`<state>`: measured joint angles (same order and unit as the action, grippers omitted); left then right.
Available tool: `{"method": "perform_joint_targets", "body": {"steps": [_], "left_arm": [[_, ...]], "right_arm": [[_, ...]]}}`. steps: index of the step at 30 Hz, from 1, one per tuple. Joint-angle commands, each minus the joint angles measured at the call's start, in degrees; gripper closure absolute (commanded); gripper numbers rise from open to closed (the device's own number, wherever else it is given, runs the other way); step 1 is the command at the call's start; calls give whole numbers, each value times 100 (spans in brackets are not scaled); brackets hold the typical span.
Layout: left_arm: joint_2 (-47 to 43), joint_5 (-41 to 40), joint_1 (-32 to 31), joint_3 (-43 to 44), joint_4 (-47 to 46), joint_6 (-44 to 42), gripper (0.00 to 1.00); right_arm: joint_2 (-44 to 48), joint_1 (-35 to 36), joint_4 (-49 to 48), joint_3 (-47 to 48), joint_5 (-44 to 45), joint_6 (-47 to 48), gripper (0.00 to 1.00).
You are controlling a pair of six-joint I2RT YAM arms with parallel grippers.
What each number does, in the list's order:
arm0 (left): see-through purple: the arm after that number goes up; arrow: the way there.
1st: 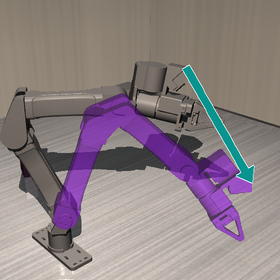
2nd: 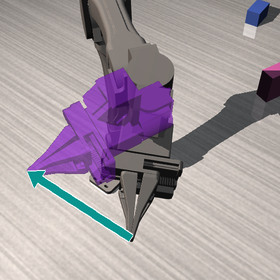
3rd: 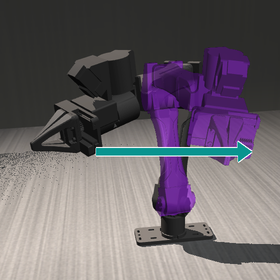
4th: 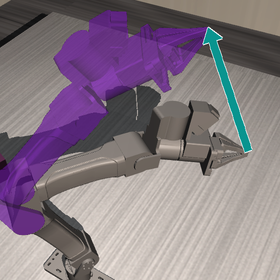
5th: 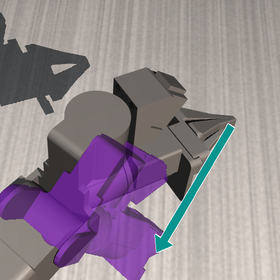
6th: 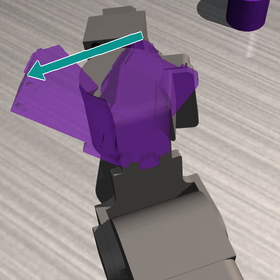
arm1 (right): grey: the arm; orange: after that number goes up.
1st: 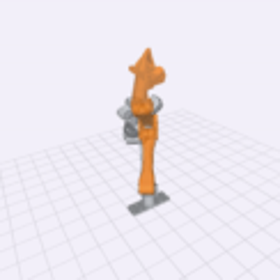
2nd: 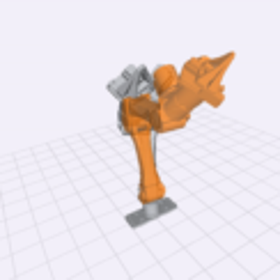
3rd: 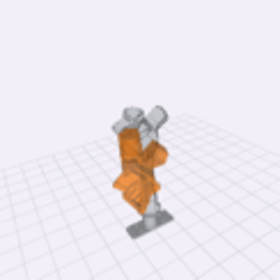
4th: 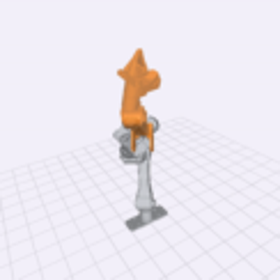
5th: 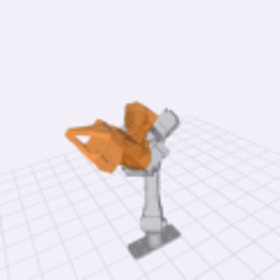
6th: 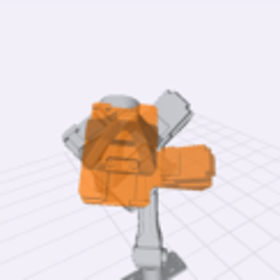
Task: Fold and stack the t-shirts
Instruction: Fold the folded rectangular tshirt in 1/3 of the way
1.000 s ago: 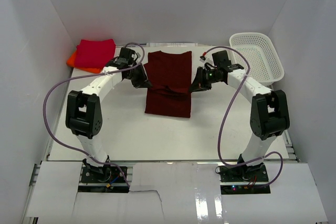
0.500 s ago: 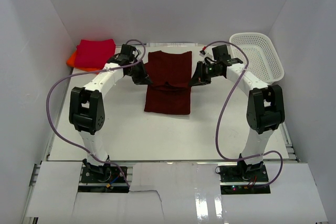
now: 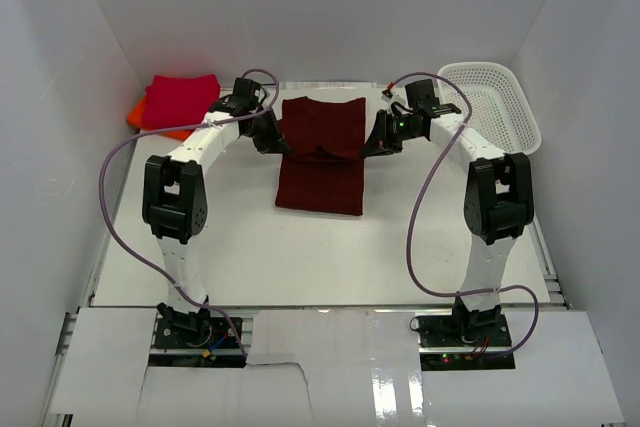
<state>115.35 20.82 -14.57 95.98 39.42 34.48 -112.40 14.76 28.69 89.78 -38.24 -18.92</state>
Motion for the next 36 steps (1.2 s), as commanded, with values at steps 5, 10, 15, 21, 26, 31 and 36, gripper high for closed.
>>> {"method": "perform_joint_targets", "body": {"steps": [5, 10, 15, 21, 26, 31, 36], "left_arm": [[233, -69, 51, 587, 22, -99, 100], [453, -78, 51, 746, 22, -108, 100], [576, -148, 50, 799, 22, -126, 100], [717, -131, 42, 781, -48, -126, 100], [848, -43, 42, 825, -119, -108, 100], [972, 36, 50, 878, -180, -99, 100], [1077, 45, 42, 878, -242, -56, 100]], "right_arm": [[-282, -88, -3, 418, -193, 204, 92], [-528, -114, -12, 585, -228, 239, 92], [-774, -132, -109, 725, -289, 257, 92], [-1082, -167, -144, 989, -307, 248, 92], [-1301, -202, -241, 1112, -351, 213, 92], [-1469, -237, -302, 1226, -377, 195, 92], [-1592, -264, -355, 1305, -404, 178, 92]]}}
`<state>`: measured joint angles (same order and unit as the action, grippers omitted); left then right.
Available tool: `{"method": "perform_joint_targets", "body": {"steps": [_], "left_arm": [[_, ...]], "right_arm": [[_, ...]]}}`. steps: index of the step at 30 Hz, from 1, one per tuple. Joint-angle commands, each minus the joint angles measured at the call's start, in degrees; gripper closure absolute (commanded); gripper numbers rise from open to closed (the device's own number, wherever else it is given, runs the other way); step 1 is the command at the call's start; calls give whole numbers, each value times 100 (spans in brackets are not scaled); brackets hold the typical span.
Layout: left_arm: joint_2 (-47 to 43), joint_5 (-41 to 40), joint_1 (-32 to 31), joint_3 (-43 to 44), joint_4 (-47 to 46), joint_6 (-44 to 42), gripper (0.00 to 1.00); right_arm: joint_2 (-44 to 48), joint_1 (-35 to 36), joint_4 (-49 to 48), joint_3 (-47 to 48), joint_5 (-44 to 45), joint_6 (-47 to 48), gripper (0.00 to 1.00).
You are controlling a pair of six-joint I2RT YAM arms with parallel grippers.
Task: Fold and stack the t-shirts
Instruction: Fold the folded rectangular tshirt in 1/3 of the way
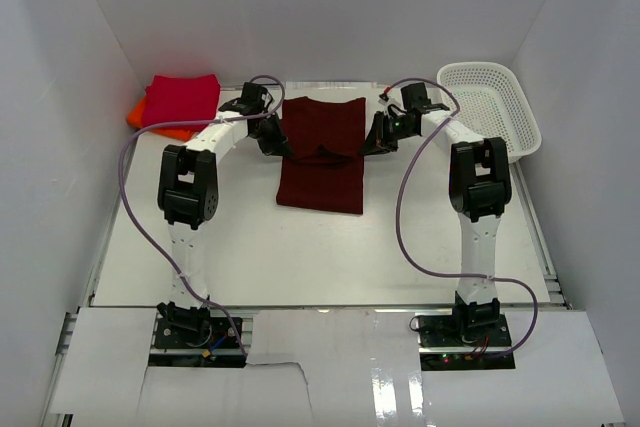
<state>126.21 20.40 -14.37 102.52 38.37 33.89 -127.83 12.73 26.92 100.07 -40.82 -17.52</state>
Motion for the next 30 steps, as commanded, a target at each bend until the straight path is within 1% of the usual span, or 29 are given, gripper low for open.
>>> {"method": "perform_joint_targets", "body": {"steps": [1, 11, 15, 18, 20, 22, 24, 25, 28, 30], "left_arm": [[0, 69, 22, 225, -145, 4, 100], [96, -19, 22, 155, -374, 205, 100], [44, -45, 31, -82, -759, 399, 100], [0, -107, 31, -250, -980, 522, 98], [26, -115, 31, -224, -998, 575, 95], [0, -159, 31, -259, -1033, 662, 92], [-122, -151, 31, -451, -1199, 820, 88], [-184, -168, 22, -539, -1279, 882, 88], [-482, -247, 40, -935, -1604, 1102, 85], [-615, -274, 48, -1093, -1779, 1251, 80]], "right_arm": [[-75, -60, -222, 276, -154, 29, 92], [-374, -148, -485, 311, -199, -23, 89], [-523, -183, -669, 311, -260, -85, 88], [-576, -227, -906, 276, -278, -181, 85], [-620, -236, -995, 276, -304, -234, 77], [-646, -254, -1066, 293, -313, -270, 73], [-655, -254, -1118, 285, -330, -305, 69], [-647, -262, -1171, 276, -348, -322, 63], [-559, -271, -1329, 215, -357, -384, 54], [-489, -280, -1417, 136, -339, -419, 50]]}}
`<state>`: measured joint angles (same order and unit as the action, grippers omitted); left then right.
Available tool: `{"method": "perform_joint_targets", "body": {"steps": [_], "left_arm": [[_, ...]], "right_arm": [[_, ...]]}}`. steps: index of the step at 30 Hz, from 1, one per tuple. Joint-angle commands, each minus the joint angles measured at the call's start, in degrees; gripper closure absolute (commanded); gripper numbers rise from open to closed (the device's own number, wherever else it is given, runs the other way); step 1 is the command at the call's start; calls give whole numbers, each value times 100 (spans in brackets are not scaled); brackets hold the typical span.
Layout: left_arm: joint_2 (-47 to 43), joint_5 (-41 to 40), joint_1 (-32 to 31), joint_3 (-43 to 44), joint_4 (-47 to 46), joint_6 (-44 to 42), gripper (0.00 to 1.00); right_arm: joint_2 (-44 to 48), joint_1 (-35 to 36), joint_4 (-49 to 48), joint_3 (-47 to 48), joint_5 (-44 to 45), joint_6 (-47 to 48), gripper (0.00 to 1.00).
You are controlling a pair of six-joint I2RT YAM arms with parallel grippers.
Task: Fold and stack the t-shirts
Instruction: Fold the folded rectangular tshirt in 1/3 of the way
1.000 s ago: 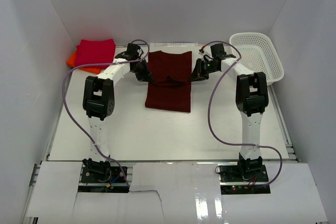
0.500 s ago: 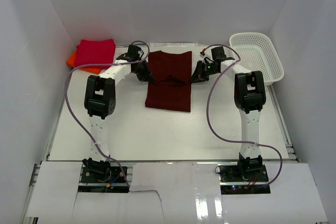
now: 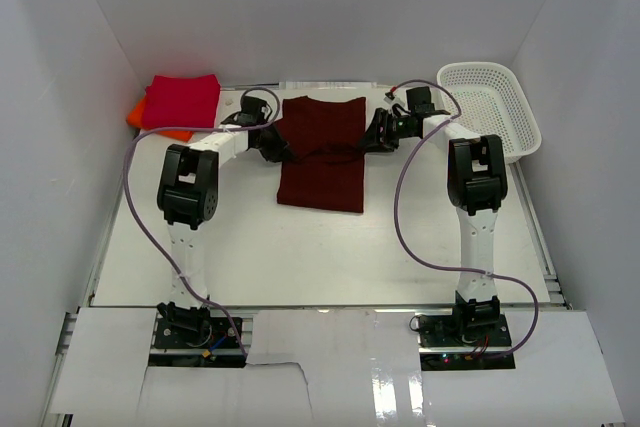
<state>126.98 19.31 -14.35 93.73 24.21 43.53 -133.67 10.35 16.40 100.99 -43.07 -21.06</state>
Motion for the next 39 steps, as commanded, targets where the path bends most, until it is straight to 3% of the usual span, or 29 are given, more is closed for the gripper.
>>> {"method": "perform_joint_targets", "body": {"steps": [1, 6, 9, 13, 17, 25, 33, 34, 35, 36, 39], "left_arm": [[-788, -130, 46, -233, -408, 323, 79], [-1096, -76, 46, -242, -610, 507, 73], [-1307, -182, 46, -207, -654, 560, 57], [-1562, -296, 64, -206, -733, 613, 23], [-1834, -410, 73, -390, -864, 648, 18], [-2773, -15, -6, -1312, -1137, 245, 19], [-3671, 274, -50, -3595, -1831, 182, 38], [-3698, 327, -59, -3738, -1927, 208, 42], [-3733, 415, -85, -3879, -2129, 209, 44], [-3742, 468, -103, -3993, -2244, 217, 45], [-3672, 714, -200, -4267, -2762, 174, 65]], "right_arm": [[173, -50, -427, 9, -140, -100, 49], [411, -68, -787, -193, -123, -188, 47], [543, -68, -910, -316, -114, -197, 47], [754, -77, -1051, -623, -140, -206, 47], [1166, -77, -1657, -1324, -290, -425, 47], [2028, 204, -2474, -2302, -843, -873, 48], [1696, 617, -4512, -3199, -1212, -2252, 59], [1608, 678, -4697, -3260, -1221, -2384, 64], [1520, 722, -5012, -3252, -1248, -2638, 88], [1345, 801, -5172, -3252, -1300, -2753, 92], [1081, 968, -5568, -3218, -1274, -3071, 92]]}}
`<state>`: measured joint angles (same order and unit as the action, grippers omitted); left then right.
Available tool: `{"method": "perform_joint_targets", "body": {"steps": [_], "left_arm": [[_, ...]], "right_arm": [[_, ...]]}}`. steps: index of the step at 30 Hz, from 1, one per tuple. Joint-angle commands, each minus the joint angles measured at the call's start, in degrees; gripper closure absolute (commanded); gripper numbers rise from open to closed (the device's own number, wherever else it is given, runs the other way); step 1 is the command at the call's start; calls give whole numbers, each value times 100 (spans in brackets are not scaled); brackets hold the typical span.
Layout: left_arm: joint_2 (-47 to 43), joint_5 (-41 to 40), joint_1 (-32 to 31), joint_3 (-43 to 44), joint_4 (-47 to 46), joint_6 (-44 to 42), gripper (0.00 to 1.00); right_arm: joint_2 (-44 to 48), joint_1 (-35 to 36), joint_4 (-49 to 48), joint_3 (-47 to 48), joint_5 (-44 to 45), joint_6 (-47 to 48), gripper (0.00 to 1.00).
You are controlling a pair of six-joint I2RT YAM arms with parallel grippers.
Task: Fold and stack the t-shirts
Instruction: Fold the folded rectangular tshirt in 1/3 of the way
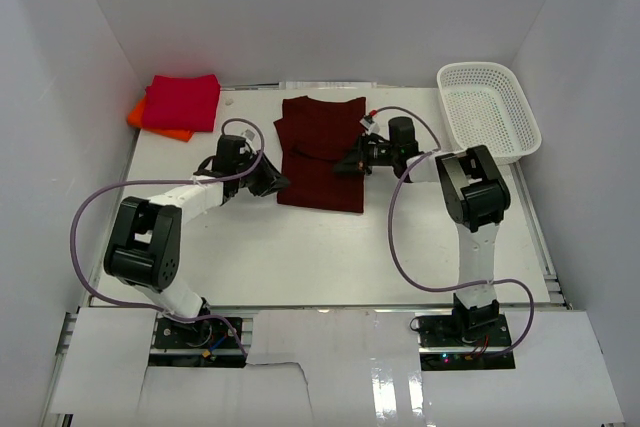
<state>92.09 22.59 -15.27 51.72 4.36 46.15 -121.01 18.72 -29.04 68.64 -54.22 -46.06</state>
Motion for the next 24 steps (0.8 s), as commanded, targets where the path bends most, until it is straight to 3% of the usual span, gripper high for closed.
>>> {"method": "perform_joint_targets", "body": {"steps": [1, 2, 4, 13, 24], "left_arm": [[-140, 413, -134, -101, -953, -115, 71], [-87, 500, -204, -92, -1050, -185, 86], [159, 650, -248, -14, -1191, -220, 100], [853, 835, -626, 75, -1780, -212, 100], [1434, 984, -714, -575, -2404, -142, 100]], "right_arm": [[-238, 175, -1034, 70, -133, -588, 92], [-343, 245, -1043, 149, -124, -605, 92], [-432, 316, -1043, 237, -80, -623, 92], [-845, 527, -1174, 369, 60, -614, 92], [-1205, 536, -1210, 448, 192, -474, 92]]}}
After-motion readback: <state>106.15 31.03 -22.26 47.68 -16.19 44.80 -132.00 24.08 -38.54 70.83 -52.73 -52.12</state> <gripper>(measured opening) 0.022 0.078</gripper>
